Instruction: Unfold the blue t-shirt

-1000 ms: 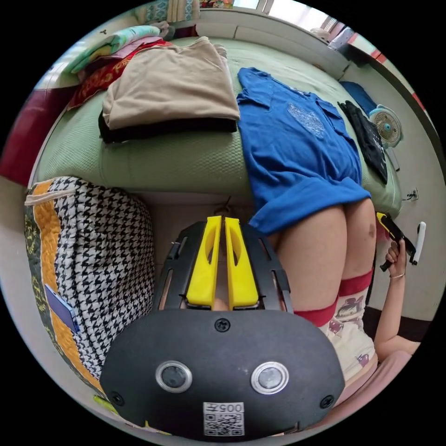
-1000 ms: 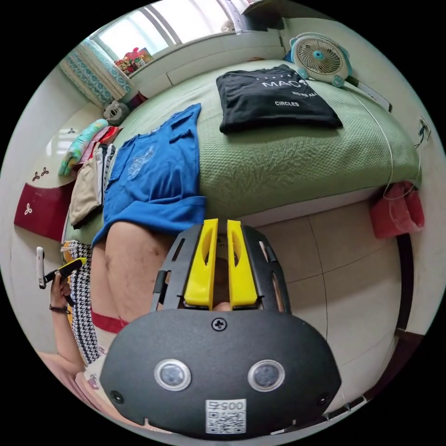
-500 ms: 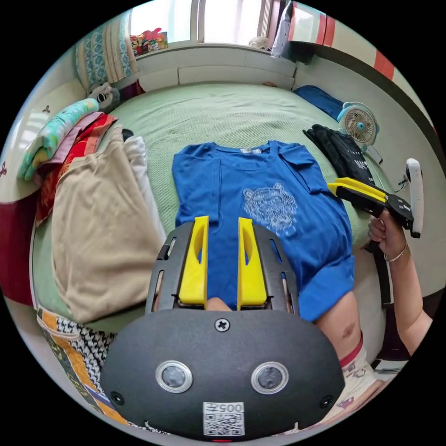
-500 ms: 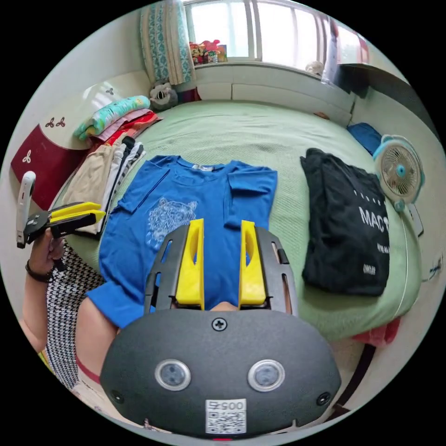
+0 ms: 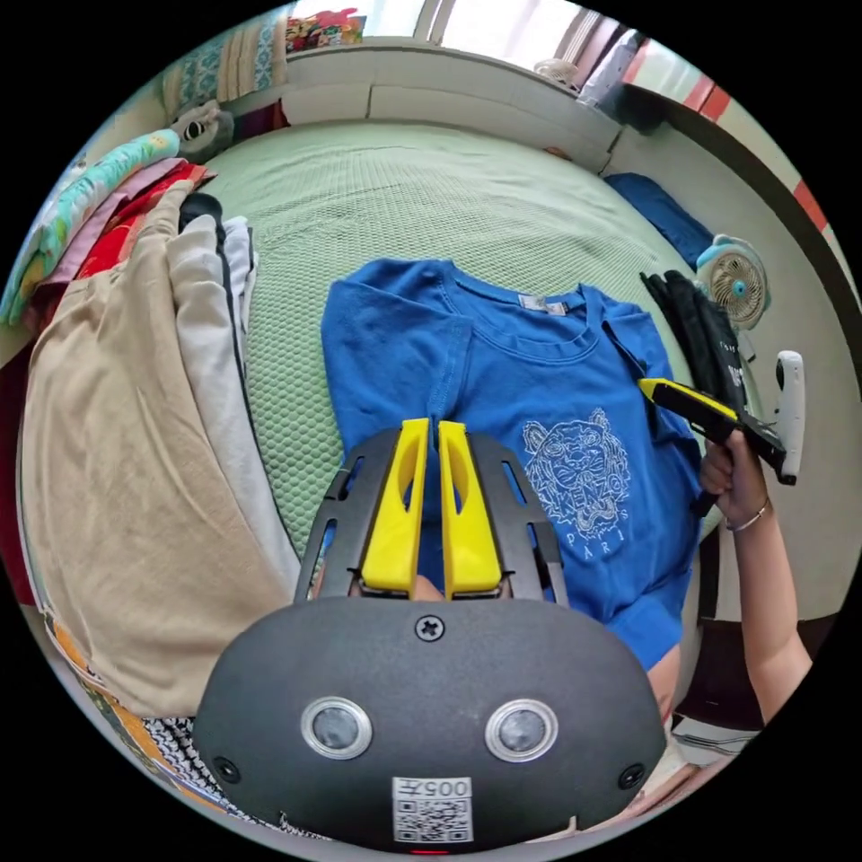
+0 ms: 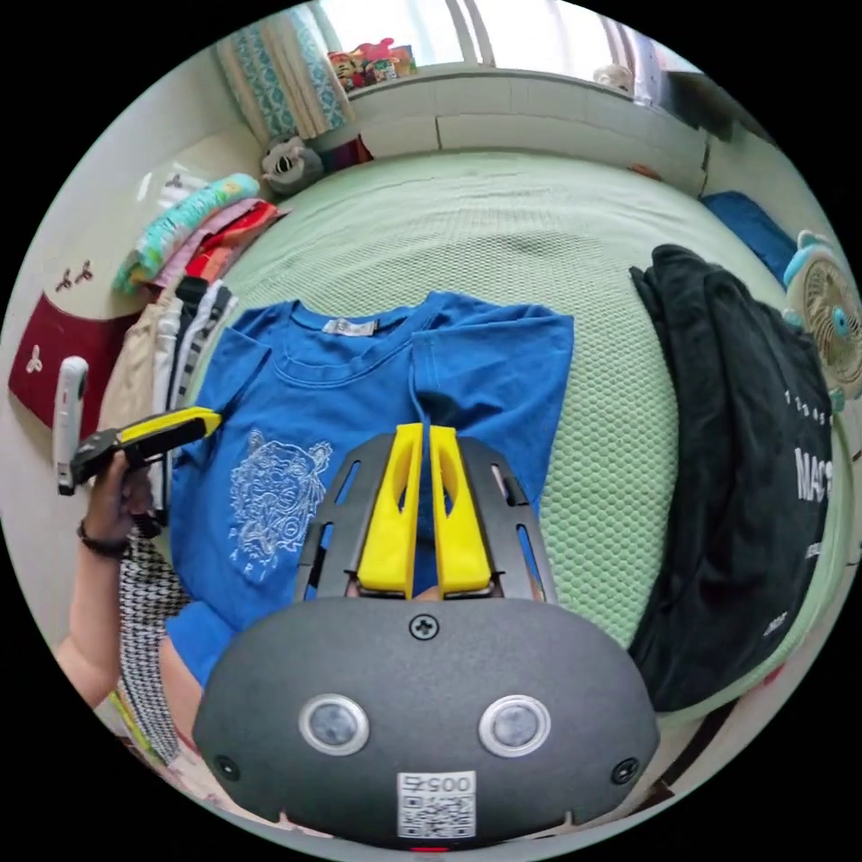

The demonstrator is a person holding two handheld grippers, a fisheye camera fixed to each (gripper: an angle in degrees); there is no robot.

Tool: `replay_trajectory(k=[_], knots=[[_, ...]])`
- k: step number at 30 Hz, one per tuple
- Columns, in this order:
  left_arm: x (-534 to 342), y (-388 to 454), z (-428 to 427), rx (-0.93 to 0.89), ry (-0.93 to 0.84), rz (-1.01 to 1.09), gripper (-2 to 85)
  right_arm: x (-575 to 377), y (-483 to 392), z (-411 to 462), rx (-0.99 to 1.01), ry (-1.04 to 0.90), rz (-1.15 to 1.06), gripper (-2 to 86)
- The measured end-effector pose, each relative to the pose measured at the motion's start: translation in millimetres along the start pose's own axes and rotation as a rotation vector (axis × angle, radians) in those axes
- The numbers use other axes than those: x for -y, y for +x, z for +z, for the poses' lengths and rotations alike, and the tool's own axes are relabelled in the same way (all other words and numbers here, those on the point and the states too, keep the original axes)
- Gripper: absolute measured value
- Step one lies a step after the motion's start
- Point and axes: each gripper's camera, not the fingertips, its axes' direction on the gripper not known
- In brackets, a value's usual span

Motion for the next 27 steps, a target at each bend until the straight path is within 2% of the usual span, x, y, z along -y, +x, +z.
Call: replay_trajectory(k=[4,8,12,15,20,27], knots=[[5,-12,-27,0.000,0.048,-0.041,3.5,14,21,-30,0.041,0.043,0.085,-1.4],[-14,-60,-72,0.067,0.167,-0.241,2.8,12,67,-79,-0.029,0.135,0.242,-1.5],[-56,-105,-99,0.073,0.231,-0.450,0.4,-22,122,-109,-0.112,0.109,0.436,-1.1],[-84,-104,-111,0.016,0.284,-0.462,-0.4,-51,126,-126,-0.088,0.116,0.462,-1.0],[-103,-39,-105,0.034,0.203,-0.326,-0.6,-76,57,-141,-0.059,0.125,0.315,-0.9],[-148,99,-46,0.016,0.019,-0.091,-0.6,-125,-101,-117,0.004,0.072,0.176,-1.0]])
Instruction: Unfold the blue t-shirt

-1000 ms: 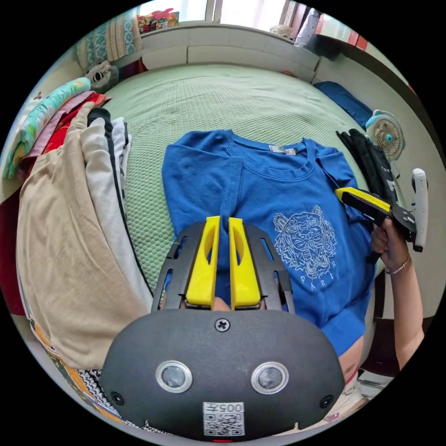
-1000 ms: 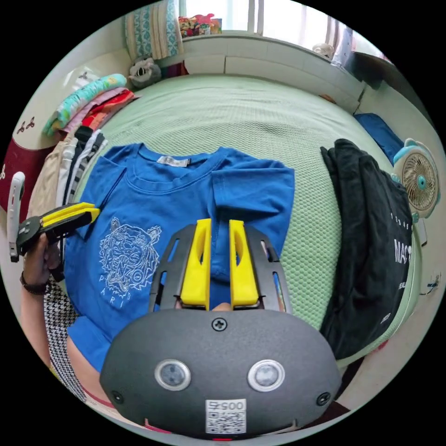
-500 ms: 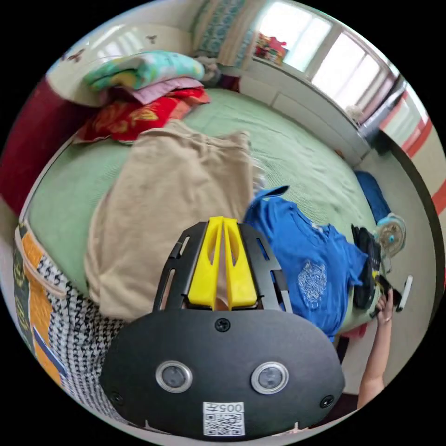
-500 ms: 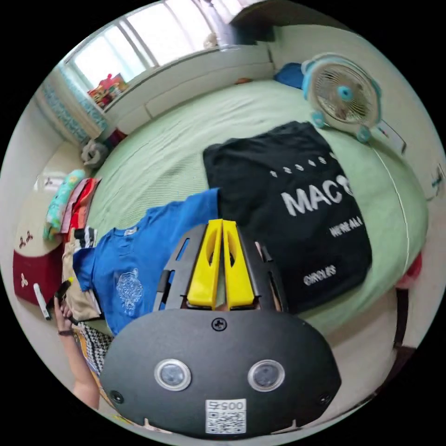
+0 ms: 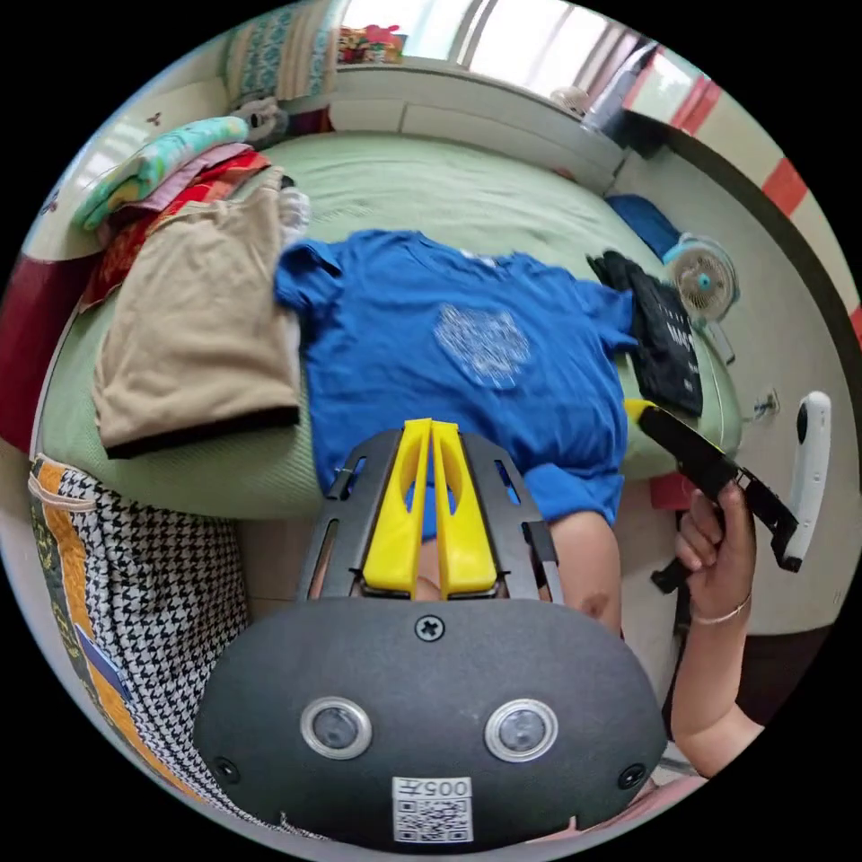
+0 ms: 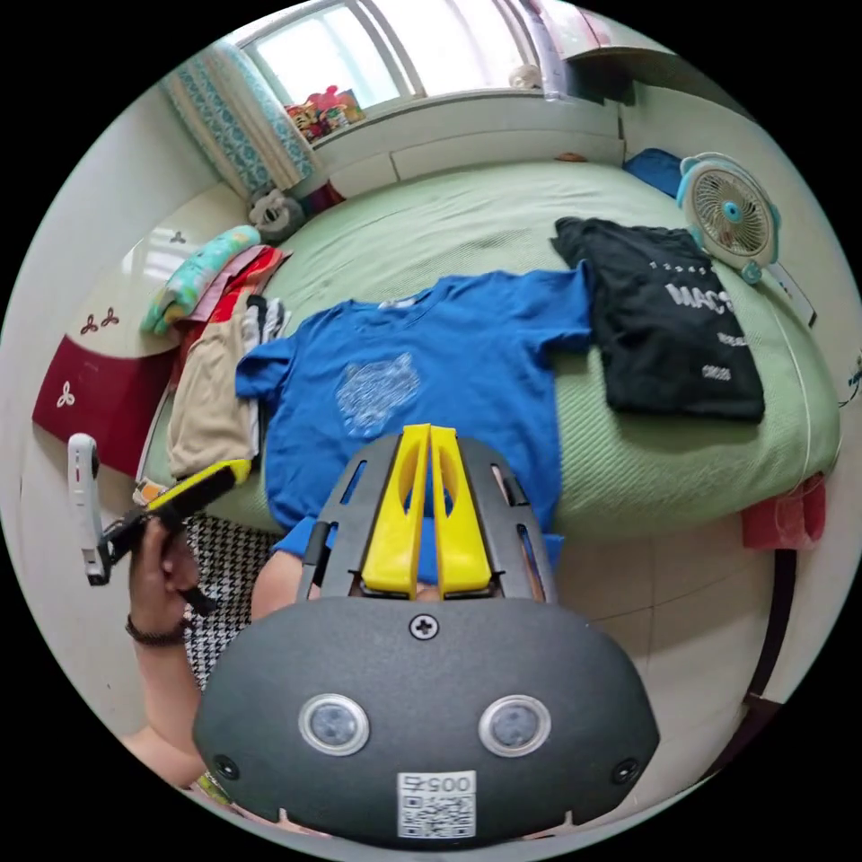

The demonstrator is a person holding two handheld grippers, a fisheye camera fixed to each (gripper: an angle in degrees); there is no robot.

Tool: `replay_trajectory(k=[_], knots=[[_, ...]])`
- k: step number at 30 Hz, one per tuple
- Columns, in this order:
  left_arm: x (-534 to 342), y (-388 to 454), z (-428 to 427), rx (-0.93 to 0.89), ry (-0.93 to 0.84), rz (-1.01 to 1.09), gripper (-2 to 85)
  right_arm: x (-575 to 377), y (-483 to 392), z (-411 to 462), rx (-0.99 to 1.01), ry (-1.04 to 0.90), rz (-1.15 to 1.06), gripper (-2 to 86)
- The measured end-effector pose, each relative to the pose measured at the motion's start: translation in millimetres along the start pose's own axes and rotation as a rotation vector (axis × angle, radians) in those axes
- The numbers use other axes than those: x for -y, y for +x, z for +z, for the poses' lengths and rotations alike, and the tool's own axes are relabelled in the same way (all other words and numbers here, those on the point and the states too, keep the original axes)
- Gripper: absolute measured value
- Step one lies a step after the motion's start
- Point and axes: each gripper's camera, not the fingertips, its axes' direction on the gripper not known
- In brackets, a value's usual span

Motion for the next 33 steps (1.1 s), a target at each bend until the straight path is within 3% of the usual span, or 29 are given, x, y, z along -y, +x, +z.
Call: replay_trajectory(k=[4,14,33], knots=[[-26,34,31,0.018,-0.079,0.018,-0.6,-36,-53,33,-0.024,-0.117,-0.031,-1.0],[-46,62,57,0.183,-0.039,-0.002,-0.6,-49,-79,44,-0.140,-0.096,0.017,-1.0],[-57,85,95,0.139,-0.073,0.002,-0.5,-50,-124,42,-0.224,-0.084,-0.016,-1.2]])
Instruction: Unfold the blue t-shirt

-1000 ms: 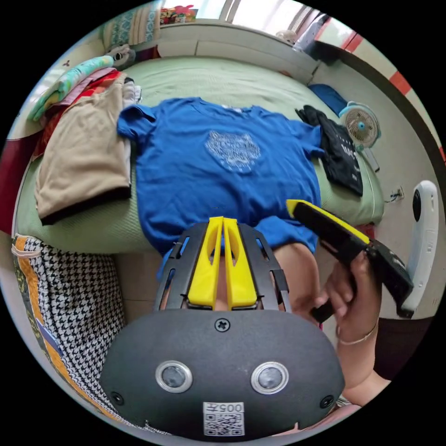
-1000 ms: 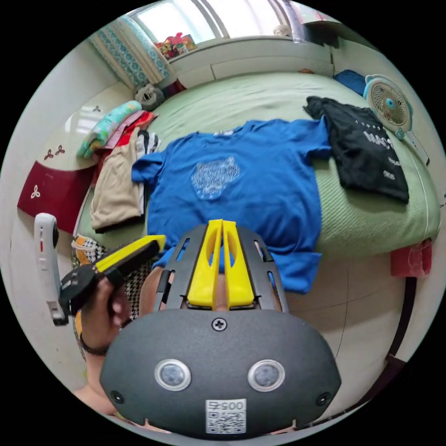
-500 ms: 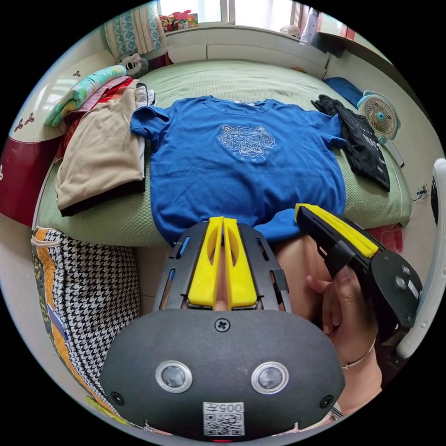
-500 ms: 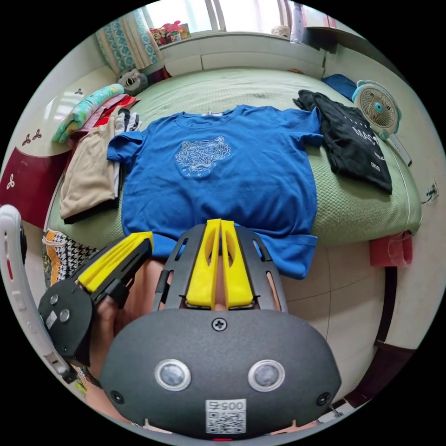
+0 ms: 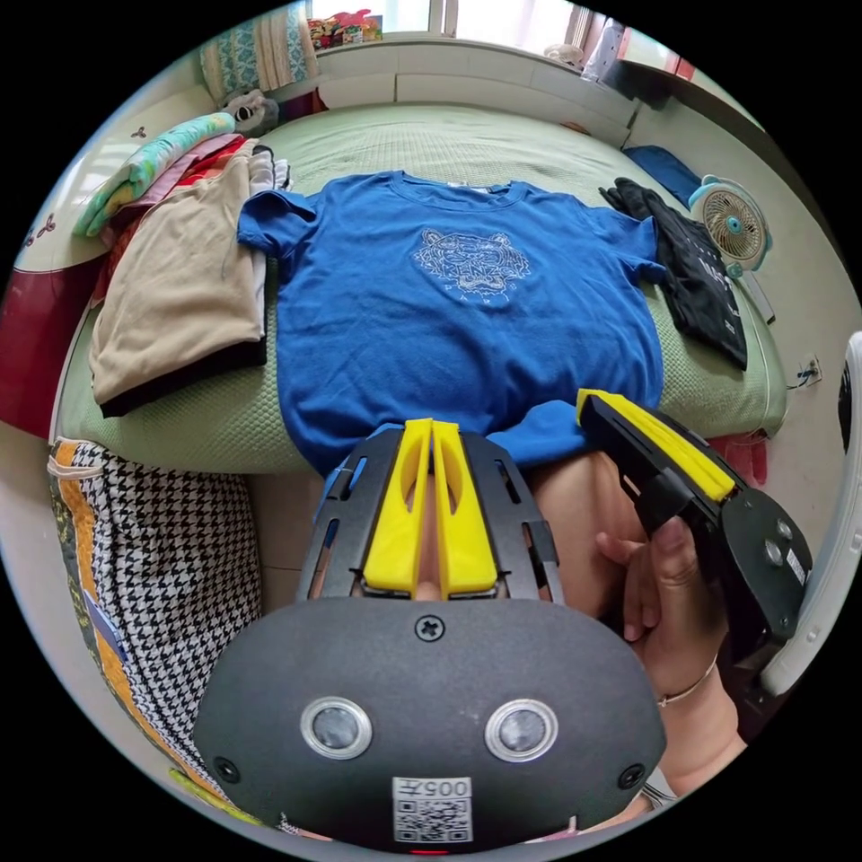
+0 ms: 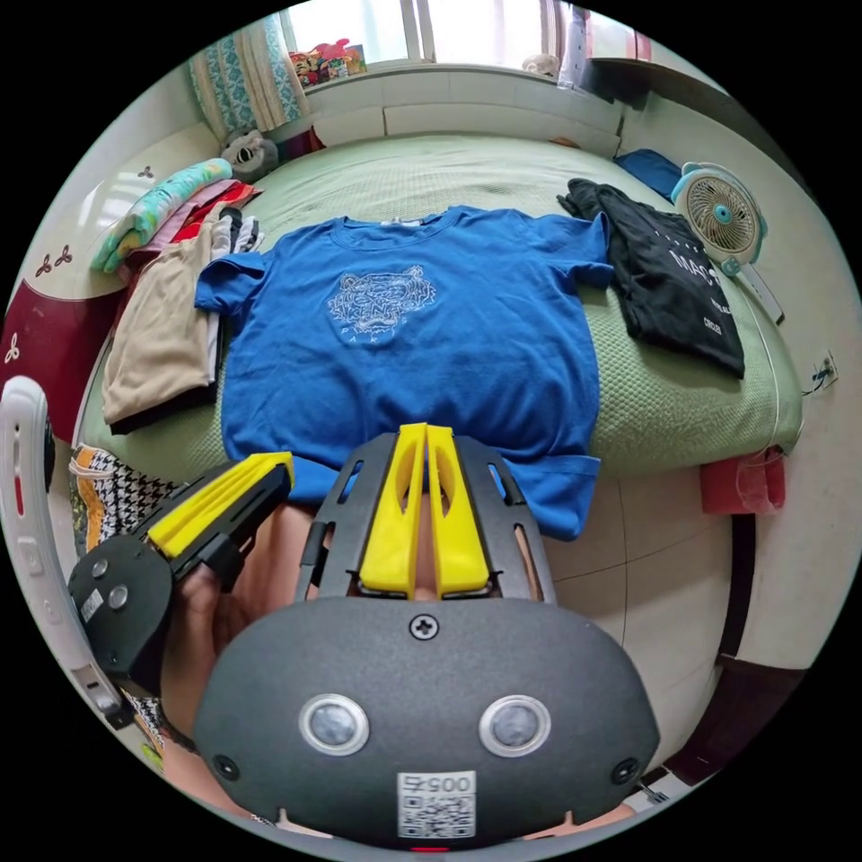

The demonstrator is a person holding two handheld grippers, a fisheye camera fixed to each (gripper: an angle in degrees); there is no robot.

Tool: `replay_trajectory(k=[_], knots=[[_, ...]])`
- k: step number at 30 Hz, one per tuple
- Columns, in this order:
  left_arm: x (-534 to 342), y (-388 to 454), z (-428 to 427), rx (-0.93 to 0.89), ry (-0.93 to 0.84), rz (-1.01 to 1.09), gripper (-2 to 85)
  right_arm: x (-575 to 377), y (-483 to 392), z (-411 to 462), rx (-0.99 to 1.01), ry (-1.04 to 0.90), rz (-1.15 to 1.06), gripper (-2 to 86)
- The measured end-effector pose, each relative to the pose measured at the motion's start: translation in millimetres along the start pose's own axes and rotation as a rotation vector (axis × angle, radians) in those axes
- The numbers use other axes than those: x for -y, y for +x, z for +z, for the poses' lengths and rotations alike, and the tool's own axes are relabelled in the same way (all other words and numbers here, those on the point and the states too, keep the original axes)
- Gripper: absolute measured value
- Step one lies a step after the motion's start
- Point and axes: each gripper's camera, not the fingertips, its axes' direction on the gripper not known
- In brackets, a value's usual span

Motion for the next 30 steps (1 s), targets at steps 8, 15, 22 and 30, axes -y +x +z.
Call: replay_trajectory(k=[8,15,22,30], knots=[[-3,7,8,0.006,0.002,0.004,-0.4,1,-5,-2,0.026,-0.010,0.020,-1.3],[-4,9,16,-0.011,-0.001,-0.004,-0.3,0,-11,-4,0.032,-0.012,0.015,-1.3],[-5,14,22,-0.002,-0.004,0.003,-0.3,-1,-12,-6,0.038,-0.016,0.025,-1.2],[-5,16,28,-0.001,-0.009,0.001,-0.3,-2,-14,-7,0.037,-0.019,0.024,-1.2]])
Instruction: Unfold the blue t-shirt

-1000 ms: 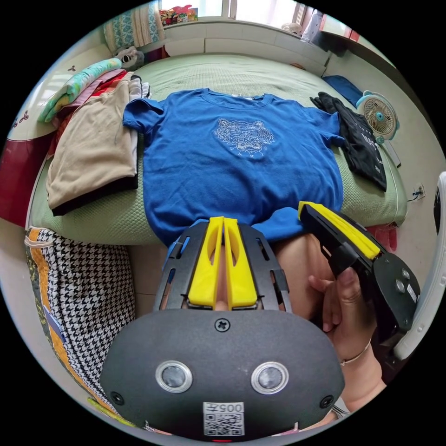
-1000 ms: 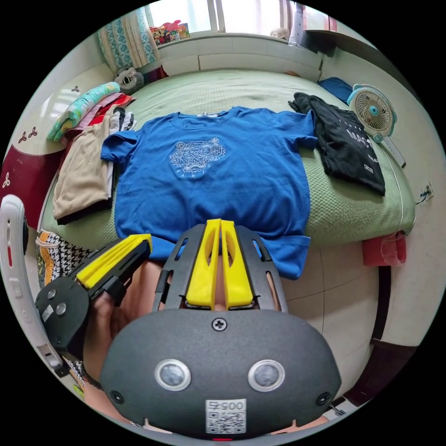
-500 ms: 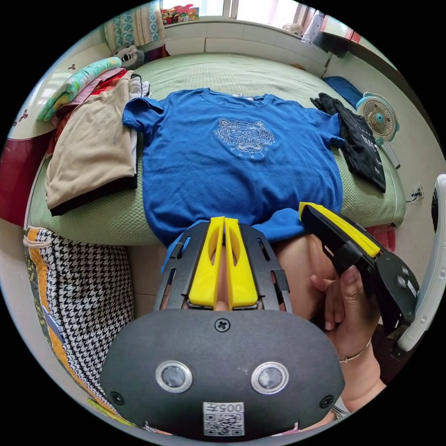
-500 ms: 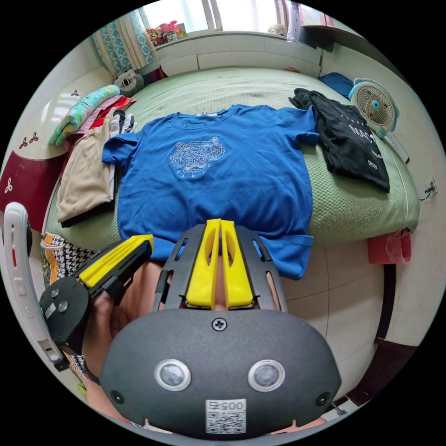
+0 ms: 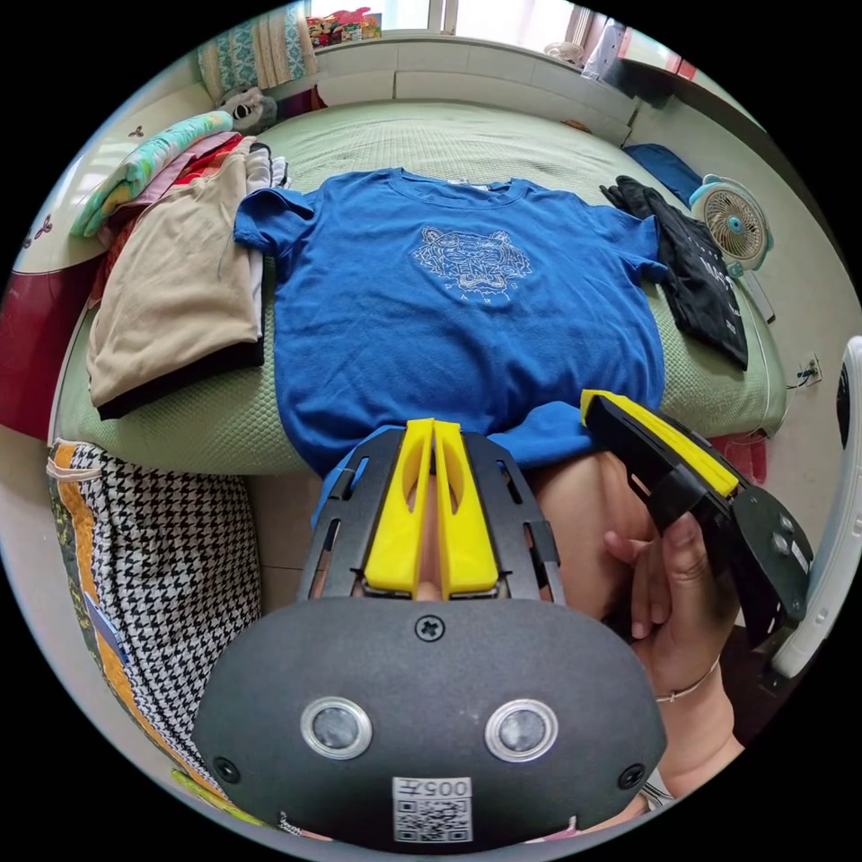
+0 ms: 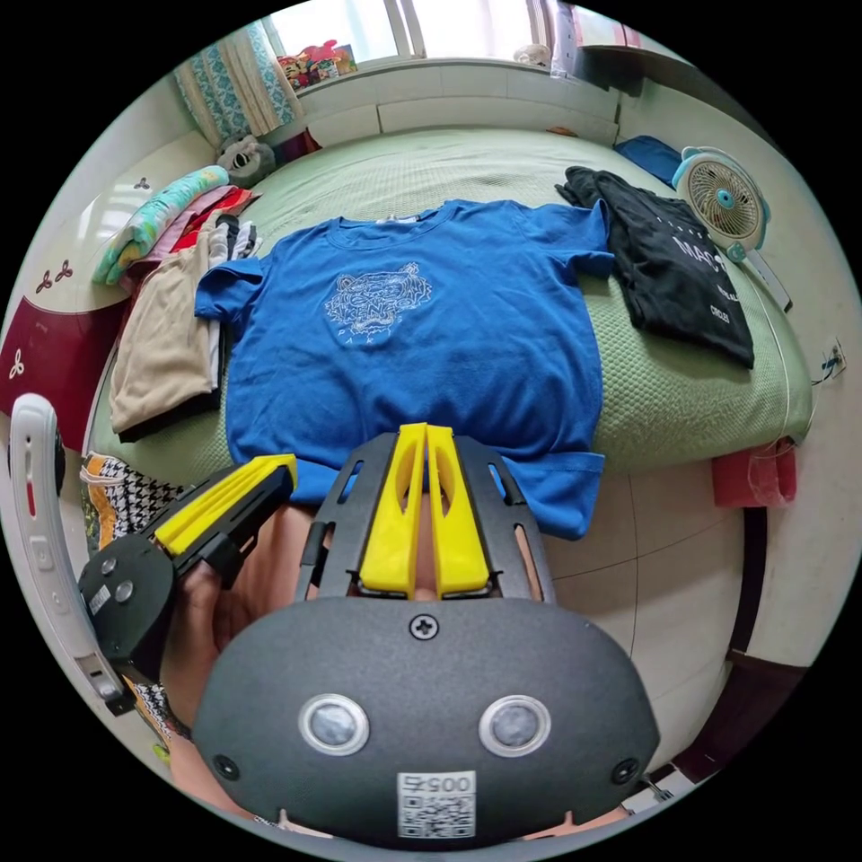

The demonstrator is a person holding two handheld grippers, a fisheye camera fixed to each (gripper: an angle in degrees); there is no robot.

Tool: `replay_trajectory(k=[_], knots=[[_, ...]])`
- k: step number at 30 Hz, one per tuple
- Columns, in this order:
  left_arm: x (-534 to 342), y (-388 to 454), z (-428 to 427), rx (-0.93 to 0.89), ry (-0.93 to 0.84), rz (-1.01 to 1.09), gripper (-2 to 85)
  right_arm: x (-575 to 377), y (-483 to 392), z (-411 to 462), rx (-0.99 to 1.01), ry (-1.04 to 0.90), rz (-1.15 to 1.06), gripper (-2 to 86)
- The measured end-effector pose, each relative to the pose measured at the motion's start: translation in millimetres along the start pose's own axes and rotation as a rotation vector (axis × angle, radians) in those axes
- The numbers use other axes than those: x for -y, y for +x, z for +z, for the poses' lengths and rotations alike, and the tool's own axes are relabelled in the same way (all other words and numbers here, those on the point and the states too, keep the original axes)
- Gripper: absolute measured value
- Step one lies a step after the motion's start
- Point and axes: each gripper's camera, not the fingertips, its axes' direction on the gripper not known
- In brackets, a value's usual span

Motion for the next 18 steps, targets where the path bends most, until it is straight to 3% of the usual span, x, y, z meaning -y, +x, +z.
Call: replay_trajectory(k=[18], knots=[[2.0,0.9,9.9,0.009,-0.010,0.004,-0.2,-2.3,3.7,-2.2,0.015,-0.002,0.014,-1.2]])
